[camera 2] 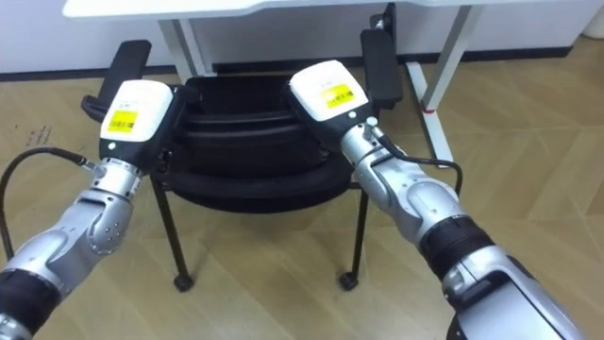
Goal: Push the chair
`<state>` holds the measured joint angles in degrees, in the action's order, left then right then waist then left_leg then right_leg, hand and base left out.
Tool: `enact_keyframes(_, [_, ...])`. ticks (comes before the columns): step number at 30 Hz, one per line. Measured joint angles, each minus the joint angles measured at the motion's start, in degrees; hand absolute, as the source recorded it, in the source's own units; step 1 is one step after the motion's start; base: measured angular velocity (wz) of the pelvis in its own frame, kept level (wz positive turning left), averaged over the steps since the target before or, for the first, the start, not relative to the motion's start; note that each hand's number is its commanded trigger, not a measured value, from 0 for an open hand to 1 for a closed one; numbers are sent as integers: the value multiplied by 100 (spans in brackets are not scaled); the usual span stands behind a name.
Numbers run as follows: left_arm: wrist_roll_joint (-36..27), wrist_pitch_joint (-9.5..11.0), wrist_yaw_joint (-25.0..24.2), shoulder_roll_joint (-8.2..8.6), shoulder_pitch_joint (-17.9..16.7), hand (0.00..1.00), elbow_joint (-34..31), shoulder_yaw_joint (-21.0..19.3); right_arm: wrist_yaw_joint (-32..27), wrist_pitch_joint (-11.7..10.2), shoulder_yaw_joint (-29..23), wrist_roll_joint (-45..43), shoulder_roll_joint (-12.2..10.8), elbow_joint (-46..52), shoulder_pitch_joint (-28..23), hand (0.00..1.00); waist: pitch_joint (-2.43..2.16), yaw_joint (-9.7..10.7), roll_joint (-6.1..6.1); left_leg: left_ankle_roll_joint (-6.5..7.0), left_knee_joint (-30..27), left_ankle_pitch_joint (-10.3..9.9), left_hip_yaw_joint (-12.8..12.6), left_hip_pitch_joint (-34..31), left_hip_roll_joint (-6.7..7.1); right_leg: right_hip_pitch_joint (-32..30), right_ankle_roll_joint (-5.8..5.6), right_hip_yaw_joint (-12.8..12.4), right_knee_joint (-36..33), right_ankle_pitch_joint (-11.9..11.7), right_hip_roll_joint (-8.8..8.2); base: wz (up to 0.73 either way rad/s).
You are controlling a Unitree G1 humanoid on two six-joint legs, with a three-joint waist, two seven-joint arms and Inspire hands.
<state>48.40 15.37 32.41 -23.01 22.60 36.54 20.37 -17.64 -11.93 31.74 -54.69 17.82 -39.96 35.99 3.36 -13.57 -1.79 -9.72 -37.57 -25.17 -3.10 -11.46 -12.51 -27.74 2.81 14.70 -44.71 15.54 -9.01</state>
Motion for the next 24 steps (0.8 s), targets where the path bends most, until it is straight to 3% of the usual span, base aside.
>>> enact_keyframes(3, [9, -6, 31, -35, -13, 100, 38, 60, 113, -11, -52, 0, -48, -4, -58, 100, -9, 74, -13, 39, -277, -15, 3, 110, -126, 167, -11, 70, -116, 246, 72, 3])
enact_keyframes(5, [9, -7, 68, -60, -36, 100, 37, 123, 124, -36, -100, -2, -53, 32, -150, 100, -10, 54, -13, 220, -863, 93, 107, -27, -184, 259, 29, 68, -241, 372, 127, -7])
enact_keyframes(6, [9, -8, 70, -61, -68, 100, 41, 150, 128, -58, -111, -2, -60, 31, -200, 100, -12, 50, -8, 453, -1390, 300, 213, -207, -185, 333, 26, 50, -343, 485, 134, -7])
enact_keyframes(8, [-9, -23, 86, -28, -126, 100, 112, 275, 127, -96, -158, -2, -64, 35, -386, 100, -17, 70, 46, 505, -2034, 730, 426, -362, -180, 585, 39, 60, -417, 664, 149, 3])
enact_keyframes(9, [-10, -33, 86, -9, -171, 100, 116, 338, 124, -115, -177, -12, -62, 50, -505, 100, -19, 68, 62, 553, -2418, 1094, 529, -451, -187, 726, 50, 71, -442, 783, 178, 6])
enact_keyframes(10, [-10, -35, 86, -6, -208, 100, 124, 354, 122, -118, -177, -20, -64, 59, -552, 100, -11, 63, 79, 585, -2607, 1334, 573, -509, -190, 812, 60, 62, -444, 836, 204, -4])
enact_keyframes(11, [-10, -31, 88, 32, -248, 100, 173, 368, 122, -128, -174, -22, -60, 63, -617, 100, 2, 44, 123, 590, -2940, 1840, 689, -664, -166, 985, 124, 31, -442, 883, 215, -5])
enact_keyframes(12, [-11, -17, 87, 92, -261, 100, 243, 372, 124, -137, -168, -56, -43, 72, -655, 100, 29, 65, 78, 628, -3222, 2188, 841, -839, -40, 1060, 151, -5, -489, 955, 182, 9])
enact_keyframes(13, [-12, -14, 89, 169, -258, 100, 302, 367, 120, -171, -173, -104, 34, 97, -677, 100, 23, 158, 121, 675, -3363, 2042, 851, -1087, 179, 1083, 154, -30, -566, 1038, 136, 20])
enact_keyframes(14, [-12, -17, 89, 215, -257, 100, 332, 366, 120, -188, -173, -112, 82, 100, -677, 100, 28, 203, 144, 676, -3404, 1891, 799, -1204, 304, 1102, 139, -54, -601, 1068, 121, 8])
enact_keyframes(16, [-11, -15, 95, 315, -276, 100, 359, 386, 116, -230, -173, -108, 140, 41, -677, 100, 42, 210, 176, 634, -2997, 1298, 410, -1572, 644, 1139, 98, -142, -697, 1150, 32, -21])
enact_keyframes(17, [-11, -16, 93, 321, -275, 100, 352, 390, 114, -240, -173, -102, 154, 38, -680, 100, 42, 214, 181, 634, -2724, 1231, 327, -1623, 684, 1155, 90, -150, -700, 1161, 23, -22])
enact_keyframes(19, [-9, -4, 69, 249, -275, 100, 271, 420, 61, -291, -177, -77, 166, 26, -696, 100, 43, 297, 195, 628, -1170, 1204, 200, -1631, 727, 1186, -81, -167, -715, 1250, 19, -14])
enact_keyframes(20, [-7, -2, 68, 230, -275, 100, 253, 439, 31, -299, -175, -78, 169, 20, -705, 100, 29, 333, 207, 639, -851, 1216, 204, -1605, 728, 1190, -121, -174, -726, 1271, 18, -12])
enact_keyframes(22, [-7, 11, 58, 170, -222, 100, 211, 465, -103, -298, -176, -90, 161, 19, -728, 100, 3, 452, 138, 796, -767, 1196, 37, -1577, 851, 1145, -349, -317, -731, 1275, -80, -10])
enact_keyframes(24, [-7, 25, 53, 167, -150, 100, 219, 465, -187, -297, -211, -138, 175, 58, -733, 100, 0, 534, 87, 822, -726, 1187, -12, -1578, 973, 1121, -479, -374, -674, 1215, -143, -6])
